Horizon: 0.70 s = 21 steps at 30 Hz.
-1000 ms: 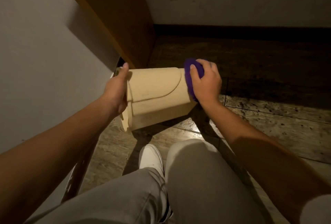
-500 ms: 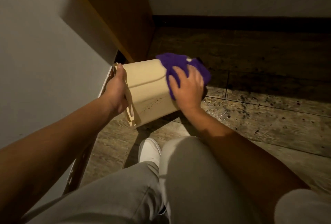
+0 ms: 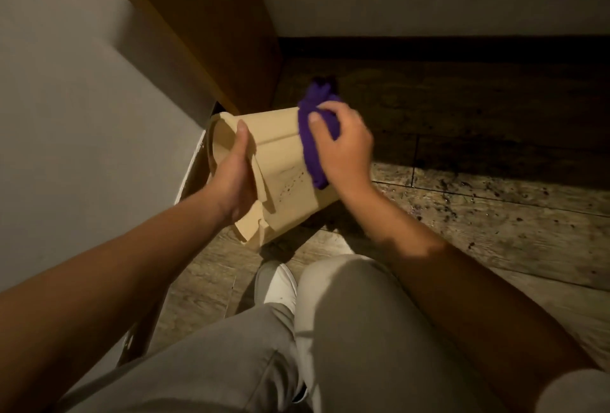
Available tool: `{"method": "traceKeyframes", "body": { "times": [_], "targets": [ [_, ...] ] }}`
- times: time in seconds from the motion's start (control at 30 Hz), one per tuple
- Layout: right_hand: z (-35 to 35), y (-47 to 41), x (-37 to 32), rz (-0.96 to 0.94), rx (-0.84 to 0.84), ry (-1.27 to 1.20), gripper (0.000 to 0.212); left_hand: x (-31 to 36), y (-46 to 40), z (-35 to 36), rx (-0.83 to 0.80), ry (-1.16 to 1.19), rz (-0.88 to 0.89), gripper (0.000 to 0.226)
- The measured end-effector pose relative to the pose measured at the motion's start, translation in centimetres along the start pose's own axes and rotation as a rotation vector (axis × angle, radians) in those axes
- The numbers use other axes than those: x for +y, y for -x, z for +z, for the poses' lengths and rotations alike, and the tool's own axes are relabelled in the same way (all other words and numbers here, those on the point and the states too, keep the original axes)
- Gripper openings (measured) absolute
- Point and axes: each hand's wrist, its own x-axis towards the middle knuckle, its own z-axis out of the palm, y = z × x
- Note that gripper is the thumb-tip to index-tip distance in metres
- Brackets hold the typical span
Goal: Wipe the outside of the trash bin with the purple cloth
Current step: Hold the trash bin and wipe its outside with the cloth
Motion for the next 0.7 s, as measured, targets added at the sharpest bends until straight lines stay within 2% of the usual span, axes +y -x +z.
{"method": "traceKeyframes", "body": {
  "times": [0.07, 0.13, 0.27, 0.5, 0.6, 0.7],
  "targets": [
    [2.1, 2.5, -1.7, -0.118, -0.089, 0.026, 0.036, -0.1, -0.2, 1.0, 0.008, 0.074, -0.011, 0.072],
    [4.1, 4.8, -1.8, -0.216, -0.163, 0.163, 0.043, 0.1, -0.5, 1.1, 0.065, 0.122, -0.007, 0.078],
    [4.7, 4.1, 0.9, -0.269, -0.134, 0.381, 0.049, 0.0, -0.9, 0.2, 0.166, 0.111, -0.025, 0.073],
    [2.3, 1.5, 10.4, 0.09, -0.082, 0.502, 0.054, -0.5, -1.0, -2.0, 0.3, 0.064, -0.012, 0.07],
    [1.3, 1.1, 12.4, 0.185, -0.08, 0.561, 0.05, -0.2, -1.2, -2.4, 0.285, 0.047, -0.018, 0.072],
    [-0.5, -0.2, 13.1, 0.324, -0.057, 0.513, 0.044, 0.6, -1.3, -2.7, 0.206, 0.05, -0.03, 0.07]
  ]
}}
